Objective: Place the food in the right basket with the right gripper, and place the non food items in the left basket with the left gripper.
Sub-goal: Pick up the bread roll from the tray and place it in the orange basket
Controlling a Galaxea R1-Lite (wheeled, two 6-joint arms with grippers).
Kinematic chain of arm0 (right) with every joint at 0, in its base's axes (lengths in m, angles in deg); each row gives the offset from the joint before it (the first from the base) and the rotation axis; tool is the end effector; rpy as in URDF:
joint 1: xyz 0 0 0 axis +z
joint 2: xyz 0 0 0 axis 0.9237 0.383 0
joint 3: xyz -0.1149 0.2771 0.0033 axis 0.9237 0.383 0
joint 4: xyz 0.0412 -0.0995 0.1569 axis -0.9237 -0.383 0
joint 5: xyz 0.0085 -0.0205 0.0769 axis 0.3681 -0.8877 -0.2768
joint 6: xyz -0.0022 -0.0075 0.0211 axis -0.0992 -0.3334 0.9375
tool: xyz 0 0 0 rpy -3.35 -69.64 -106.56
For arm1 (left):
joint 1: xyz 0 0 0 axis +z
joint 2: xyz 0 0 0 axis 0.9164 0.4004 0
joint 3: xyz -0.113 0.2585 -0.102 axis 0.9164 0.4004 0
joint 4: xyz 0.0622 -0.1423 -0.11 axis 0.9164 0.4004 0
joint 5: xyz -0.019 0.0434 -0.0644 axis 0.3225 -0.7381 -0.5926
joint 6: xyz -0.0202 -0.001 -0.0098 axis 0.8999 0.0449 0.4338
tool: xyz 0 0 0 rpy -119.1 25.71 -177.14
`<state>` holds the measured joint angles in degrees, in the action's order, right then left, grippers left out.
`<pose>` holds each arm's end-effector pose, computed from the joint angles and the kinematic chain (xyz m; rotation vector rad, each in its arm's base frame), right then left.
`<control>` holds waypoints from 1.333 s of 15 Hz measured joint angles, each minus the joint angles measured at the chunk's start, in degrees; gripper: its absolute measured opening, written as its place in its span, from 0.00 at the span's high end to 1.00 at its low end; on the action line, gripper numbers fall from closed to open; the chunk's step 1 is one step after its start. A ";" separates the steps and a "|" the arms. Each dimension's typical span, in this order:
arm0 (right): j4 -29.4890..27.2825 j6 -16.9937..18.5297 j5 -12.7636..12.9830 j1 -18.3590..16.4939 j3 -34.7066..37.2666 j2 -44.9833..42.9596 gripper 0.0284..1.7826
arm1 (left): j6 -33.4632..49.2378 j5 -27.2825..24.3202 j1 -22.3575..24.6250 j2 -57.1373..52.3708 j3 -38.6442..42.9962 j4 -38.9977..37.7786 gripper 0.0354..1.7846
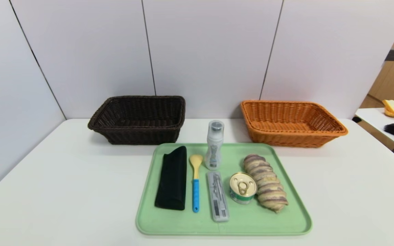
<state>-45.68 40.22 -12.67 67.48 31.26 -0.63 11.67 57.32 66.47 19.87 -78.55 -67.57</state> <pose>-0.0249 0.0000 0.0758 -0.0072 0.0415 0.0002 -0.0229 -0.0001 0.0753 0.0062 0.0016 -0.0004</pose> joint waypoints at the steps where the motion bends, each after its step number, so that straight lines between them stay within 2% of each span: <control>1: -0.05 -0.13 -0.07 0.00 0.00 0.00 0.04 | -0.06 0.02 0.00 0.00 0.00 -0.02 0.06; 5: 0.28 -0.84 -0.29 0.05 0.02 0.00 0.04 | -1.07 0.05 0.00 0.00 0.00 0.26 0.06; 8: 0.69 -2.28 -0.96 0.02 -0.61 0.00 0.04 | -3.50 -0.80 -0.07 0.00 -0.24 -2.38 0.06; 11: -1.68 -2.30 -4.60 0.05 -7.63 1.16 0.04 | -5.34 -3.82 -0.07 0.90 -5.45 -2.00 0.06; 14: -2.21 -2.23 -9.78 0.60 -15.25 8.42 0.04 | -5.46 -5.46 -0.07 8.29 -14.02 -2.13 0.06; 16: 0.63 -2.17 -12.35 1.29 -19.60 15.85 0.04 | -5.40 -5.94 -0.07 16.15 -19.81 -4.50 0.06; 20: 9.31 -2.19 -13.99 1.97 -26.90 34.65 0.04 | -5.55 -6.42 -0.07 33.98 -30.98 -9.83 0.06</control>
<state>-36.36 38.02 -26.66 69.45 4.36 34.01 6.13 50.89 66.40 53.85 -109.52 -77.40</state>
